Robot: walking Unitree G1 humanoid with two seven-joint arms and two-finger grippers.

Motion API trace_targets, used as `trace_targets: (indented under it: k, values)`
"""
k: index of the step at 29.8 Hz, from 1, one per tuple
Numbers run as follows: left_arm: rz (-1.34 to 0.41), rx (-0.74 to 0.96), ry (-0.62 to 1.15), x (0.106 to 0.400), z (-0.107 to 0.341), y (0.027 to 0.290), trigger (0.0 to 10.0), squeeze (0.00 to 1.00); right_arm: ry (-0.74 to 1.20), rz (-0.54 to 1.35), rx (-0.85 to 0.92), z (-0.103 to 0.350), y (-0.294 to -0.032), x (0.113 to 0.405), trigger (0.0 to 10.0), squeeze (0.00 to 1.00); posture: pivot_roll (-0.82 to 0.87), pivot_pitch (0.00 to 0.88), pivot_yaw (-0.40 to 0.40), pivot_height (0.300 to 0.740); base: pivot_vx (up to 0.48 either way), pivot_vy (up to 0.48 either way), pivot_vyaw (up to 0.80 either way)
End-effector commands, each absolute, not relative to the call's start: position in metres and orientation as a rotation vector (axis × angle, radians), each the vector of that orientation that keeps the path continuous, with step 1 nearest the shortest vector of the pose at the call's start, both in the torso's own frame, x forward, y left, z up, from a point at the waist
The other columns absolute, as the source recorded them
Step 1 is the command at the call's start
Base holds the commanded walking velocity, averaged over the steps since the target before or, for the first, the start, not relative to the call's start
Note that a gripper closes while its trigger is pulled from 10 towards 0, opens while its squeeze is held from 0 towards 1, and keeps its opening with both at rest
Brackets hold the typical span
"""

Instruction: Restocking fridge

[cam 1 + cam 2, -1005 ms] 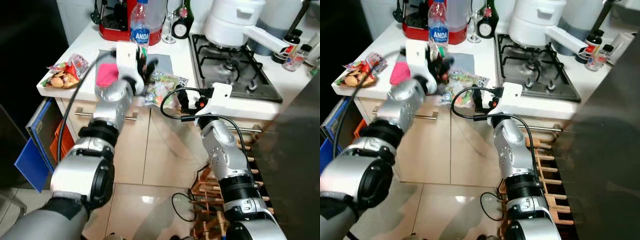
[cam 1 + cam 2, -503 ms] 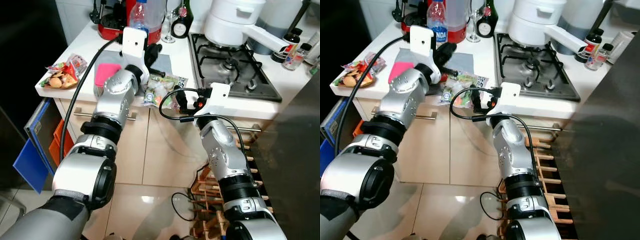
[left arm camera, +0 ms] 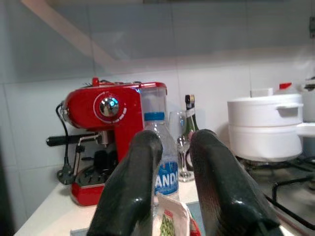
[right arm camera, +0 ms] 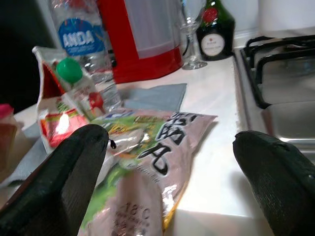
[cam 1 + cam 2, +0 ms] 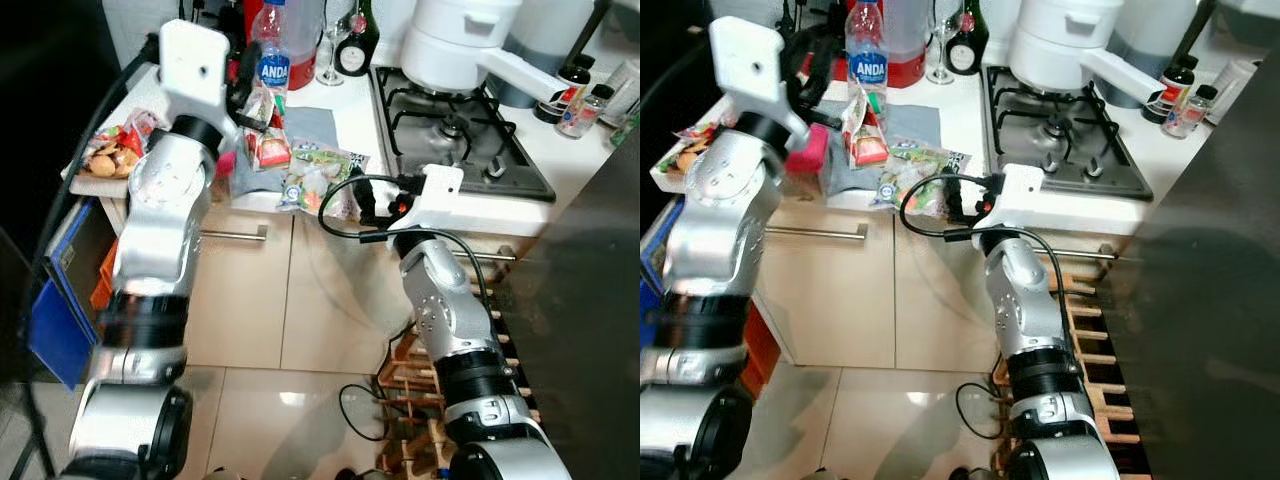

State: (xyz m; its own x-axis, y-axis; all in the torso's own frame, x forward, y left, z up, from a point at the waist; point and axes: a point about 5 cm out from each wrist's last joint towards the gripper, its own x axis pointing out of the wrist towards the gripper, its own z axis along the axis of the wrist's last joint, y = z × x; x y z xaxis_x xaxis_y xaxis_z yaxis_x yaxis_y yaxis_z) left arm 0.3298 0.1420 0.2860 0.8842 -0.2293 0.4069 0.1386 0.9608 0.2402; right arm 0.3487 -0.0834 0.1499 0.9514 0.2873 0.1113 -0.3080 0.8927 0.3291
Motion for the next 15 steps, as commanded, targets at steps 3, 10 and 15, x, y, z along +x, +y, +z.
trace_targets:
  k: [3, 10, 15]
  values:
    - [-0.168, 0.232, -0.432, 0.304, 0.29, 0.139, 10.0, 1.0, -0.071, 0.351, 0.328, 0.155, -0.075, 0.354, 10.0, 0.0, 0.11, 0.0, -0.178, 0.74, 0.0, 0.0, 0.0]
    - [-0.06, 0.279, -0.273, 0.278, 0.256, 0.157, 10.0, 1.0, -0.08, 0.407, 0.31, 0.16, -0.063, 0.357, 10.0, 0.0, 0.17, 0.0, -0.222, 0.74, 0.0, 0.0, 0.0]
    - [-0.024, 0.3, -0.183, 0.265, 0.24, 0.162, 10.0, 1.0, -0.104, 0.437, 0.283, 0.161, -0.061, 0.354, 10.0, 0.0, 0.16, 0.0, -0.216, 0.74, 0.0, 0.0, 0.0]
